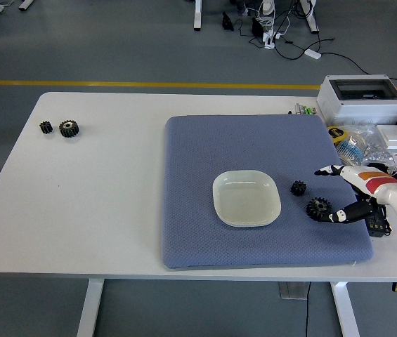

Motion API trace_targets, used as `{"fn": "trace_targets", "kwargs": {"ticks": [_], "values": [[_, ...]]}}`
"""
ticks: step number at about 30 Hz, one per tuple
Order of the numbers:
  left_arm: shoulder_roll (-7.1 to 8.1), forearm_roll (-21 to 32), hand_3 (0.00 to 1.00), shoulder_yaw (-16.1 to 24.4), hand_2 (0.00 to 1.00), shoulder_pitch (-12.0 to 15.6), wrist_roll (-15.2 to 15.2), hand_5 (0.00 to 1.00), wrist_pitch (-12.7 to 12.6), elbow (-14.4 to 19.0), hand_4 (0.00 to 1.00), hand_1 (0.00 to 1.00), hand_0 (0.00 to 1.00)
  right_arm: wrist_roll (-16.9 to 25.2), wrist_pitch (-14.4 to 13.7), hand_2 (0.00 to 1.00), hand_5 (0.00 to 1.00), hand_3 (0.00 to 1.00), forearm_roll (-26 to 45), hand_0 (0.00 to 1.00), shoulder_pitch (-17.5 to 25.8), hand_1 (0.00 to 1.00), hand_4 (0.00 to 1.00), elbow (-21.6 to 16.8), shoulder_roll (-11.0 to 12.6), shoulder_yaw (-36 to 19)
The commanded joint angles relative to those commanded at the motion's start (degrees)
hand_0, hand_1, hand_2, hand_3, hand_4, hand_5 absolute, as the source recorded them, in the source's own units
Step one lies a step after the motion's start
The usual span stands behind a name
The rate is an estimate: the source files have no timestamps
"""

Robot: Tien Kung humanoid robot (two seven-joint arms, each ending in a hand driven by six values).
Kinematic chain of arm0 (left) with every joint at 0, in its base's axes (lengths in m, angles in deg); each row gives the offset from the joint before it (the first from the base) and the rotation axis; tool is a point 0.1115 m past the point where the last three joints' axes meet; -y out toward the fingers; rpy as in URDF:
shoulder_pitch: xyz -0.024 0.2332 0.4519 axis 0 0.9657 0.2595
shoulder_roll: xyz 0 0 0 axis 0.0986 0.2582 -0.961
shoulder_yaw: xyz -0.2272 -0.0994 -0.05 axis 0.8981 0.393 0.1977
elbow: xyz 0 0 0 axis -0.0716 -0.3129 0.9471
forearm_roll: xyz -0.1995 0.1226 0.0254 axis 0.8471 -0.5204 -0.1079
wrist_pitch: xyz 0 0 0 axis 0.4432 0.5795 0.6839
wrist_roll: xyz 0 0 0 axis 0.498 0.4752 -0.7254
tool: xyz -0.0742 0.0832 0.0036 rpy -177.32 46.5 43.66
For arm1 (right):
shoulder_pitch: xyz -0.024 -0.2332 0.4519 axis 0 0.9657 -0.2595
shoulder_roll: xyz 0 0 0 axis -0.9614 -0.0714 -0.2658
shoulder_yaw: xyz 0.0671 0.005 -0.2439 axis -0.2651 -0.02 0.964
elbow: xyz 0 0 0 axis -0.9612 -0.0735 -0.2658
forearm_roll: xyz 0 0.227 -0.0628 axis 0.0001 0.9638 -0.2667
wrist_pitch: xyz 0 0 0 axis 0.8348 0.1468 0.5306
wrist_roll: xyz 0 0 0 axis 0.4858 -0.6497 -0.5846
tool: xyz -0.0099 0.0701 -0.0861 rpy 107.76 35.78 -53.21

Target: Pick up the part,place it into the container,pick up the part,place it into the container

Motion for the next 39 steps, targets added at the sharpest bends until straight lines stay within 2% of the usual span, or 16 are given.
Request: {"fn": "trace_targets", "kwargs": {"ticks": [1, 2, 7, 8, 17, 25, 26, 31, 32, 37, 38, 39], "values": [[0.0, 0.1, 0.572, -0.1, 0.787, 0.0, 0.0, 0.612, 0.0, 0.0, 0.688, 0.779, 0.786, -0.2, 0.2, 0.796, 0.332, 0.795, 0.3, 0.822, -0.7, 0.781, 0.998, 0.6, -0.3, 1.2], [0.0, 0.1, 0.572, -0.2, 0.786, 0.0, -0.1, 0.613, -0.1, 0.0, 0.688, 0.778, 0.784, -0.4, 0.4, 0.78, 0.338, 0.742, 0.3, 0.785, -1.1, 0.76, 0.998, 1.0, -0.5, 1.7], [0.0, 0.8, 0.572, -0.7, 0.786, 0.0, -0.3, 0.613, -0.3, 0.0, 0.688, 0.778, 0.784, -0.7, 1.1, 0.78, 0.338, 0.742, -0.3, 0.785, -2.7, 0.76, 0.998, 2.3, -1.7, 4.5], [0.0, 0.9, 0.571, -0.8, 0.785, 0.0, -0.3, 0.616, -0.3, 0.0, 0.69, 0.773, 0.783, -0.7, 1.1, 0.766, 0.335, 0.69, -0.3, 0.758, -2.8, 0.742, 0.998, 2.5, -1.8, 4.8], [0.0, 1.2, 0.572, -1.3, 0.783, -0.1, -0.5, 0.614, -0.5, 0.0, 0.688, 0.773, 0.782, -0.7, 1.1, 0.761, 0.333, 0.654, -0.1, 0.746, -4.8, 0.731, 0.998, 6.8, -3.8, 7.2], [0.0, 1.4, 0.571, -1.7, 0.784, -0.3, -0.7, 0.615, -0.5, 0.0, 0.688, 0.772, 0.782, -0.4, 0.4, 0.758, 0.328, 0.64, -0.3, 0.738, -6.1, 0.727, 0.989, 9.0, -4.6, 8.4], [0.0, 1.4, 0.57, -1.7, 0.783, -0.4, -0.7, 0.614, -0.6, 0.0, 0.687, 0.773, 0.783, -0.3, 0.3, 0.746, 0.323, 0.604, -0.6, 0.672, -6.4, 0.69, 0.957, 9.4, -4.6, 8.5], [0.0, 1.6, 0.57, -2.1, 0.783, -0.5, -0.8, 0.614, -0.5, 0.0, 0.687, 0.773, 0.783, -0.3, 0.4, 0.746, 0.323, 0.604, -0.8, 0.672, -6.8, 0.69, 0.957, 10.1, -4.6, 8.6], [0.0, 1.6, 0.57, -2.1, 0.781, -0.5, -0.8, 0.612, -0.5, 0.0, 0.687, 0.77, 0.781, -0.2, 0.3, 0.714, 0.314, 0.566, -0.9, 0.553, -6.9, 0.629, 0.893, 10.2, -4.6, 8.6], [0.0, 1.5, 0.57, -2.3, 0.781, -0.4, -0.7, 0.612, -0.6, 0.0, 0.687, 0.77, 0.781, 0.1, 0.0, 0.714, 0.314, 0.566, -1.1, 0.553, -7.2, 0.629, 0.893, 11.0, -4.8, 8.9], [0.0, 1.4, 0.57, -2.3, 0.781, -0.4, -0.7, 0.611, -0.6, 0.0, 0.687, 0.769, 0.778, 0.2, 0.0, 0.665, 0.306, 0.546, -1.1, 0.498, -7.3, 0.576, 0.853, 11.2, -4.9, 9.0], [0.0, 1.4, 0.57, -2.4, 0.781, -0.4, -0.7, 0.611, -0.6, 0.0, 0.687, 0.769, 0.778, 0.2, 0.0, 0.665, 0.306, 0.546, -1.1, 0.498, -7.3, 0.576, 0.853, 11.6, -5.0, 9.1]]}}
